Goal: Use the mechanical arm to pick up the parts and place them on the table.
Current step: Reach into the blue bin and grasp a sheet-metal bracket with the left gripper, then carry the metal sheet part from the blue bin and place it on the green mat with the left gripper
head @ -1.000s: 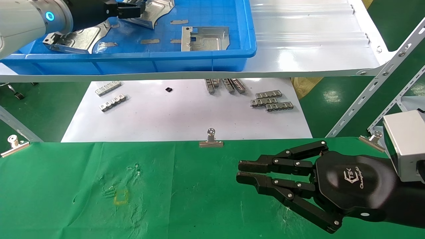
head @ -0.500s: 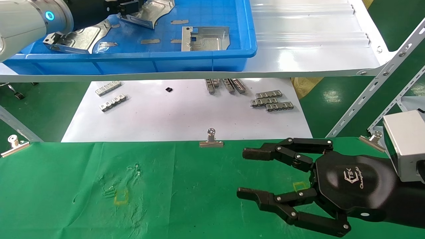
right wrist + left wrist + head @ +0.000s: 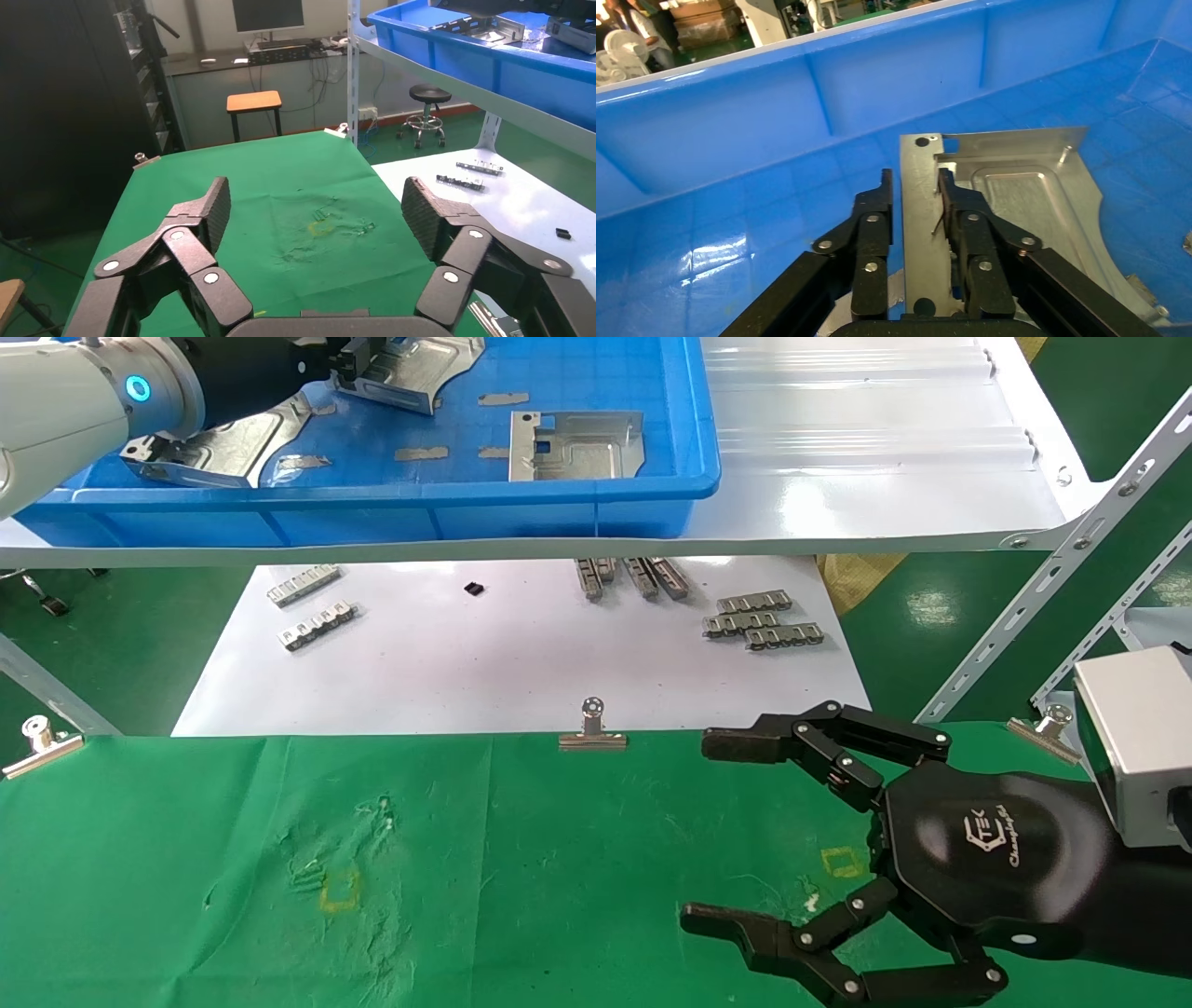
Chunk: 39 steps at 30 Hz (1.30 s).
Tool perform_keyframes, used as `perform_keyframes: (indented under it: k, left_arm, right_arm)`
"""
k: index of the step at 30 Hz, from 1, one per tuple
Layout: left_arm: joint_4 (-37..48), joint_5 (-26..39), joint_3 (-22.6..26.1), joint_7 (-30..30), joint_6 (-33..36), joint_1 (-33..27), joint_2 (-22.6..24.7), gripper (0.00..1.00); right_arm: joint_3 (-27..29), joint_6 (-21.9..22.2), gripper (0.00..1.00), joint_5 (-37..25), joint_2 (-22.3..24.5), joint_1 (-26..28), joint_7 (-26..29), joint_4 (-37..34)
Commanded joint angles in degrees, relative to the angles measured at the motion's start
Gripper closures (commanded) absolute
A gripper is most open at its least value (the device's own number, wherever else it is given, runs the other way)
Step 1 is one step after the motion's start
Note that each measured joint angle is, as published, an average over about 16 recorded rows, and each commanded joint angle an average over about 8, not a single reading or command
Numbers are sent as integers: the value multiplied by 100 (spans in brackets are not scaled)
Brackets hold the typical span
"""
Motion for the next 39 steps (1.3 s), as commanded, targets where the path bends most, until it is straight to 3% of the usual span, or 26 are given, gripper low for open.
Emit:
perform_keyframes:
  k: [1, 6, 11, 22, 26, 33, 39]
  left_arm:
    - [8, -1, -1, 21, -3, 8, 0, 100]
    - [-80, -135, -93, 51, 253, -46, -86, 100]
    - [-263, -333, -220, 144, 1014, -88, -311, 100]
    - [-747, -714, -380, 730, 4394, 133, -1231, 100]
    - [-827, -737, -355, 1036, 5251, 200, -1530, 100]
    - [-1336, -804, -148, 1548, 5622, 604, -1999, 100]
    - [-2760, -1669, 173, 1665, 5660, 1563, -2664, 100]
  right_arm:
    - [0, 0, 0, 0, 0, 0, 0, 0]
    - [0, 0, 0, 0, 0, 0, 0, 0]
    - [0, 0, 0, 0, 0, 0, 0, 0]
    - [-1, 0, 0, 0, 0, 0, 0, 0]
    - [-1, 0, 0, 0, 0, 0, 0, 0]
    - [-1, 0, 0, 1, 0, 0, 0, 0]
    - [-1, 0, 0, 1, 0, 0, 0, 0]
